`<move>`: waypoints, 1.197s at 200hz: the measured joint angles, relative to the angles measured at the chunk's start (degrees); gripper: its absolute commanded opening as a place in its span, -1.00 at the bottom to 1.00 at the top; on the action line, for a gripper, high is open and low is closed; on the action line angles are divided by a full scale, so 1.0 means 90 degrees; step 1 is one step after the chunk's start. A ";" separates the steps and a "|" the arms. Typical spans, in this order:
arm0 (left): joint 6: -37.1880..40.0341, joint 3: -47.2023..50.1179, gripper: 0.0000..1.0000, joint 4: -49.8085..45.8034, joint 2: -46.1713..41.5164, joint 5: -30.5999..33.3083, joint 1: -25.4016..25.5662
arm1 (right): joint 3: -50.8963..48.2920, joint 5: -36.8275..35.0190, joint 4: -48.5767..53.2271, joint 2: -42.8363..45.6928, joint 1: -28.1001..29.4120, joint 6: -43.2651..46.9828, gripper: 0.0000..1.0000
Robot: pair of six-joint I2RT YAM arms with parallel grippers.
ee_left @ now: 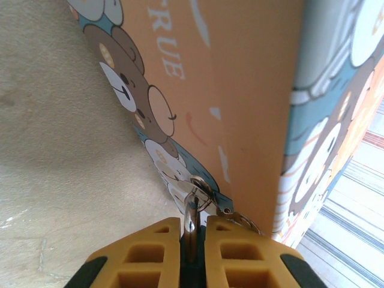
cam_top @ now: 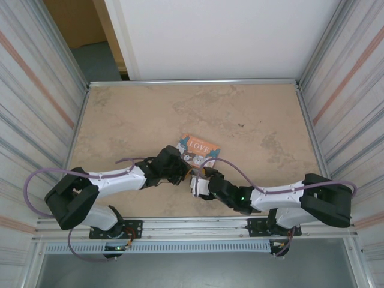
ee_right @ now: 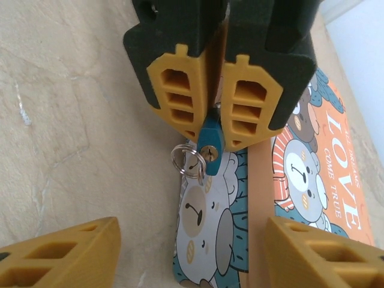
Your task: Unlock a padlock with a key
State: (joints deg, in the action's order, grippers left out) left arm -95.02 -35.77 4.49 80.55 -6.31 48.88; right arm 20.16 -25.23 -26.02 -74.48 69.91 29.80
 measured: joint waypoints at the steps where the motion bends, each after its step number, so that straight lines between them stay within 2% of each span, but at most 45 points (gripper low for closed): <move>1: 0.0000 0.0000 -1.00 -0.0002 0.0000 0.0000 0.0000 | 0.0002 0.0000 -0.0005 -0.0002 -0.0005 -0.0005 0.13; 64: 0.0000 0.0000 -1.00 0.0000 0.0002 0.0000 0.0000 | 0.0243 0.0134 -0.0112 -0.0141 -0.0117 -0.0143 -0.28; 239: 0.0000 0.0000 -1.00 0.0073 0.0066 -0.0022 0.0002 | 0.0406 0.0148 -0.0440 -0.0733 -0.0117 -0.0316 -0.72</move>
State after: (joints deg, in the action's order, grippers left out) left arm -95.02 -35.77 5.15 81.14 -6.50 48.90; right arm 23.81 -23.90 -29.98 -81.08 68.86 26.96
